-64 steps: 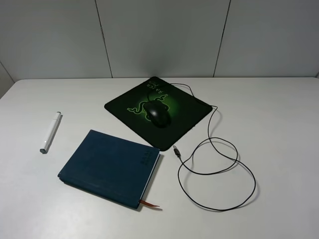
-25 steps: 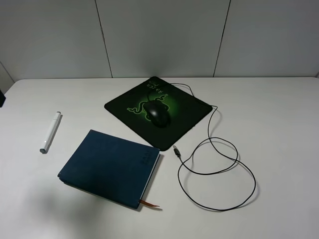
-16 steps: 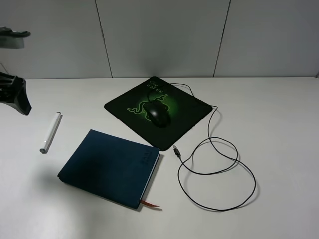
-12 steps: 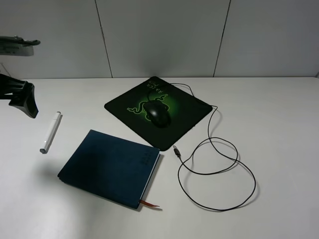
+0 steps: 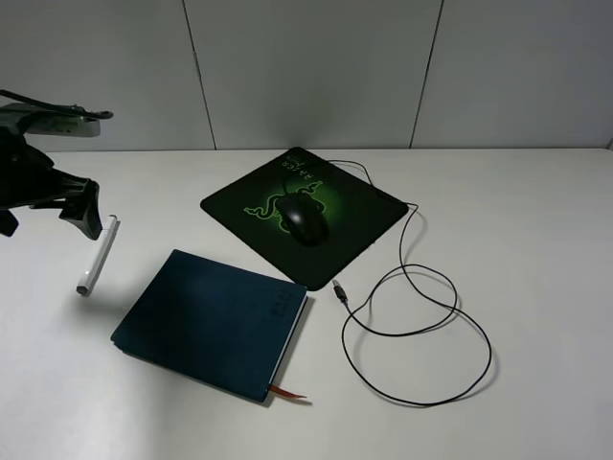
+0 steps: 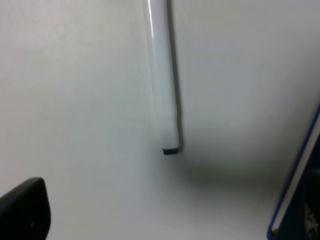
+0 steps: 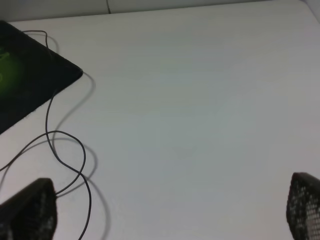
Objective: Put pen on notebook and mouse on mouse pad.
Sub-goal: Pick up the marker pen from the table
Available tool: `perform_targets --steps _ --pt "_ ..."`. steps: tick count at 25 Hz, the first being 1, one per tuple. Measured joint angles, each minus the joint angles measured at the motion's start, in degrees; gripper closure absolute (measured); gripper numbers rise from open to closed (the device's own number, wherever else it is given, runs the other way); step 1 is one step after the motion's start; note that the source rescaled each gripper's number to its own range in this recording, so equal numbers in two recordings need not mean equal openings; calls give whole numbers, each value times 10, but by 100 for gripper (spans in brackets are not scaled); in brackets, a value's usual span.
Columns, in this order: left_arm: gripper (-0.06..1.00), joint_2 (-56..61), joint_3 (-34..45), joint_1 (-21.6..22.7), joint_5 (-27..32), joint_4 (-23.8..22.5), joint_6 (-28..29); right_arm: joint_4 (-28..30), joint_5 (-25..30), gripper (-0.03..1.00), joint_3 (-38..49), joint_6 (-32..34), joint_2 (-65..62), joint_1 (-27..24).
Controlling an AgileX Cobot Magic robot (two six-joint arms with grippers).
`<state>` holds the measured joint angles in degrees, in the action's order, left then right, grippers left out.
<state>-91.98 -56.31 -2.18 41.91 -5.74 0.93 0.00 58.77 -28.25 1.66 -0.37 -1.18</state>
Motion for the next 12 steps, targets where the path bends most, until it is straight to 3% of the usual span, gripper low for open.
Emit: perform_targets --steps 12 --pt "-5 -90 -75 5 -14 0 0 0 0 -3 0 0 0 0"
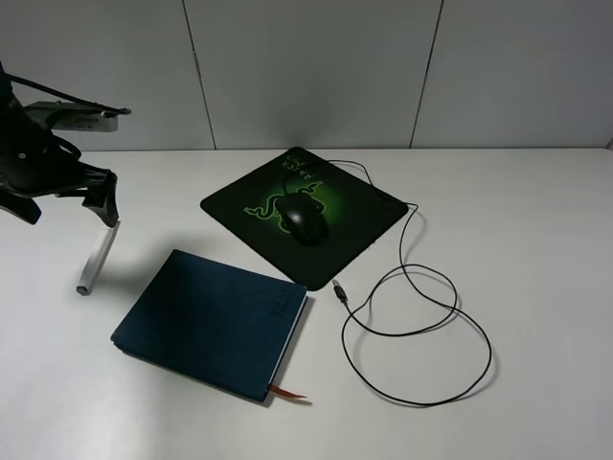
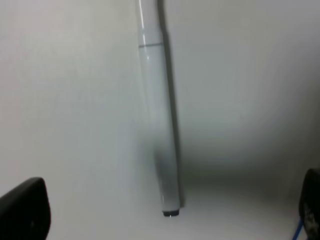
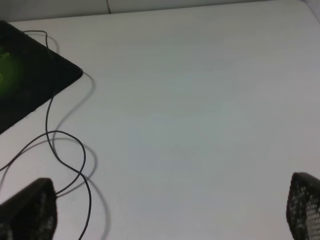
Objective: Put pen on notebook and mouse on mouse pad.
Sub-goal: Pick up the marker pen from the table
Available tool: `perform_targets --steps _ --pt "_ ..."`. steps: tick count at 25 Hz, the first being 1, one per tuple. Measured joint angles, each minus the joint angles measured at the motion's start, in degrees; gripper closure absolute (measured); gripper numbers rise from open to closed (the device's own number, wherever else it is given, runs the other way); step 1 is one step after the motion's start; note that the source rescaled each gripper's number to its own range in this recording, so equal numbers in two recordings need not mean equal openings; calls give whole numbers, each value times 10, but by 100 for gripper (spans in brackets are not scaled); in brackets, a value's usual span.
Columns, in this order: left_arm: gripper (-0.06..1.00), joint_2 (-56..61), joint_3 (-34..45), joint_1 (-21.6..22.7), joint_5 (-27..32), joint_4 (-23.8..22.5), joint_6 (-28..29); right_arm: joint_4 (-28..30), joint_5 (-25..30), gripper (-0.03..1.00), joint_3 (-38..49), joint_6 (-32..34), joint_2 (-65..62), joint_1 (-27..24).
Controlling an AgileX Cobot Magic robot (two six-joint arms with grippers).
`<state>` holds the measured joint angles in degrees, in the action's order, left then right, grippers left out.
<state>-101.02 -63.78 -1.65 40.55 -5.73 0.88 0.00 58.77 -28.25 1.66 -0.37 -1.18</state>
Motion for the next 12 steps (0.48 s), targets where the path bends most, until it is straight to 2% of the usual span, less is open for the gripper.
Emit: perform_targets --steps 8,12 --pt "-5 -47 -11 34 -8 0 -9 0 0 -3 0 0 0 0" --pt "-5 -65 -11 36 -26 -1 -17 0 0 -3 0 0 0 0"
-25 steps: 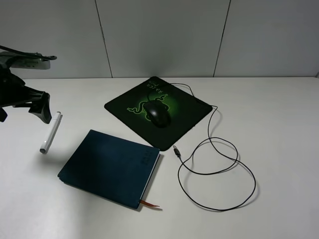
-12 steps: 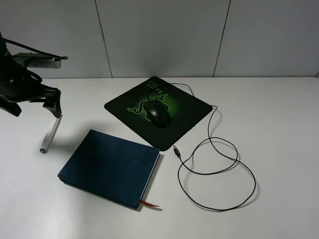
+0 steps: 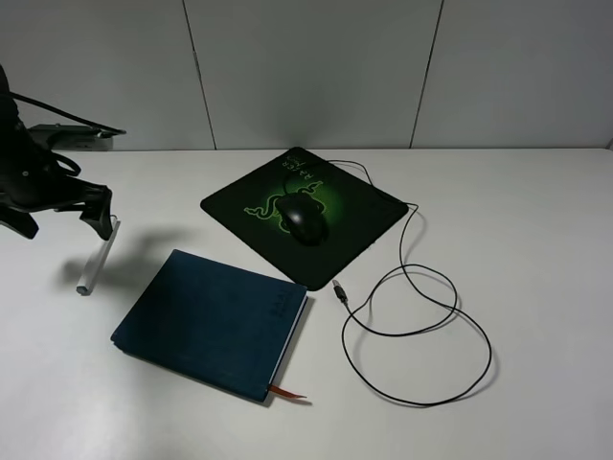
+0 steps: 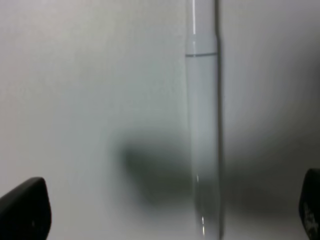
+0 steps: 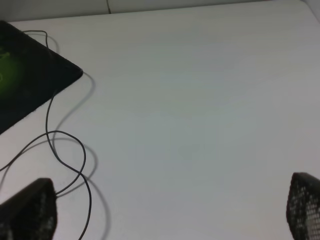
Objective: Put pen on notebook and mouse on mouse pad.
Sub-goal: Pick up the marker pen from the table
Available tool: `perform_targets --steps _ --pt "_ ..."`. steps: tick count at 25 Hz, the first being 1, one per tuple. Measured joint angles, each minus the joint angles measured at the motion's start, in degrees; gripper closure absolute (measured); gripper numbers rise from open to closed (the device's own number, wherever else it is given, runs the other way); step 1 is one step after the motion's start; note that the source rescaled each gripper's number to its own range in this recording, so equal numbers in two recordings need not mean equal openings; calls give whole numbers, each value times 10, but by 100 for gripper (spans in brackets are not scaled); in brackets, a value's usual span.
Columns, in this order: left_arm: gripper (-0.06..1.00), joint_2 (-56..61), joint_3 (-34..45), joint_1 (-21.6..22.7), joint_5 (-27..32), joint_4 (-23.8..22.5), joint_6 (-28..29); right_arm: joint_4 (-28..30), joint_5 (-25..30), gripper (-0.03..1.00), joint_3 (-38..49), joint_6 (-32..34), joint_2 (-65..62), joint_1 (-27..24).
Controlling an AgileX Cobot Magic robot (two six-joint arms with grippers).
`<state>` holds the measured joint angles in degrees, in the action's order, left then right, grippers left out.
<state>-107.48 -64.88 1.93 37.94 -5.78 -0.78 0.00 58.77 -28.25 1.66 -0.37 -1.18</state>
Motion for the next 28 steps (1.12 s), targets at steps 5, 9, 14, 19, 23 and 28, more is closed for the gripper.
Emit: perform_targets --steps 5,9,14,19,23,28 --pt "-5 -34 -2 0 -18 4 -4 0 0 -3 0 0 0 0" --pt "-5 -62 -3 0 -36 12 -4 0 0 -3 0 0 0 0" --pt "-5 -91 -5 0 -52 18 -5 0 0 -3 0 0 0 0" --pt "-5 -97 -7 0 -62 21 -6 0 0 -3 0 0 0 0" --pt "-4 -98 -8 0 -62 24 -6 0 0 -3 0 0 0 0" --pt "17 -99 -9 0 -65 26 -6 0 0 -3 0 0 0 0"
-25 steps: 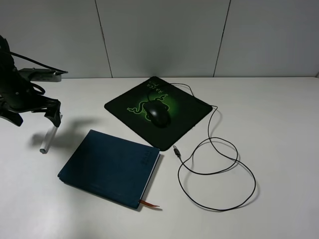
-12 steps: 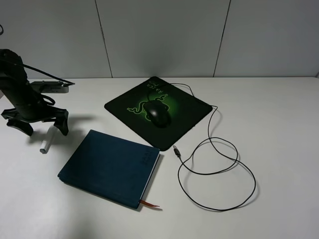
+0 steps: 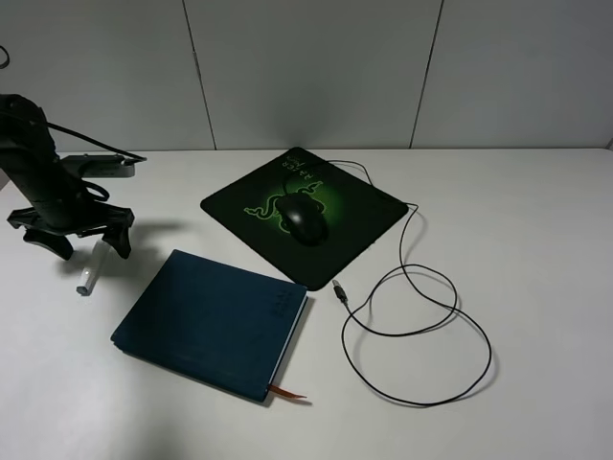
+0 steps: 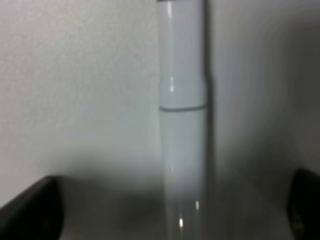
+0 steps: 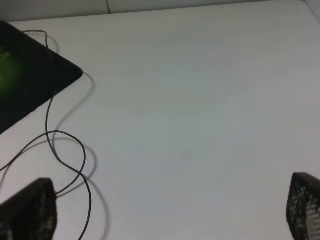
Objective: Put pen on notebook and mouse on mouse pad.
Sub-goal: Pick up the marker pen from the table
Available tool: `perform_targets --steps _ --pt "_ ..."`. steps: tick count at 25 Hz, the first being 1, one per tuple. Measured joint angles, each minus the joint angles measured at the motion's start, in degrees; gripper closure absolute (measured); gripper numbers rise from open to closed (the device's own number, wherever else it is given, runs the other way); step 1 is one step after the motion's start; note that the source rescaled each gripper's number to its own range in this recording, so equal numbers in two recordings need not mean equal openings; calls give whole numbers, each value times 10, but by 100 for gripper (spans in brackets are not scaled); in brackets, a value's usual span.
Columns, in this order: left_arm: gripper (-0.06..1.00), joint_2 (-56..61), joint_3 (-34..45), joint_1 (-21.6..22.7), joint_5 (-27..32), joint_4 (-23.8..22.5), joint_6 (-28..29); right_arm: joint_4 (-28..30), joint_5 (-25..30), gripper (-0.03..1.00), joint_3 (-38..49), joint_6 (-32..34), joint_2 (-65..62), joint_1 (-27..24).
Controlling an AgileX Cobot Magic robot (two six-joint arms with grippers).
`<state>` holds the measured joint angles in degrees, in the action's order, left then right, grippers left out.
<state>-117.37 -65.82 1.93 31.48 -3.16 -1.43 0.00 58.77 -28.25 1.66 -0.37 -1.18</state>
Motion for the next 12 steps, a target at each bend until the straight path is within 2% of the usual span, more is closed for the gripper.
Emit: perform_targets --steps 5,10,12 --pt "48 -1 -1 -1 -1 0 1 0 0 -3 0 0 0 0" --pt "73 -2 -2 -1 -1 0 3 0 0 -3 0 0 0 0" --pt "88 -2 -2 -1 -1 -1 8 0 0 -3 0 0 0 0"
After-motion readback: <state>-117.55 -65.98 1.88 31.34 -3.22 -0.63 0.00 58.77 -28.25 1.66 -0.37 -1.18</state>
